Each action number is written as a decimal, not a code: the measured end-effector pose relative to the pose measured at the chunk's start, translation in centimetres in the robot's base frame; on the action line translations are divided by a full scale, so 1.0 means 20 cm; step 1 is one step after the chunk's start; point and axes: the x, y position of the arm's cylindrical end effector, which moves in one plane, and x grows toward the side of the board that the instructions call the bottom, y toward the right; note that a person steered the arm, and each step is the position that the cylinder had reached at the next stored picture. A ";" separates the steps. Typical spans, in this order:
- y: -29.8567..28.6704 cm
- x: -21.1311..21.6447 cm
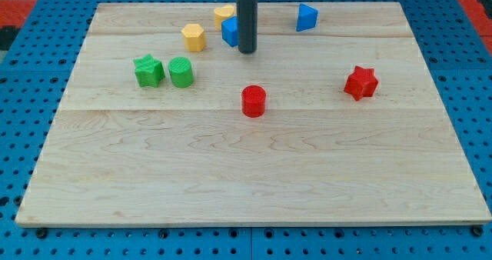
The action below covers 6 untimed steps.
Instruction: Move blue triangle above blue cube
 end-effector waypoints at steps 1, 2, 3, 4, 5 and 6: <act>0.52 -0.17; 0.80 -0.50; 0.54 -0.52; 0.25 -0.62; 0.51 -0.69; 0.06 -0.73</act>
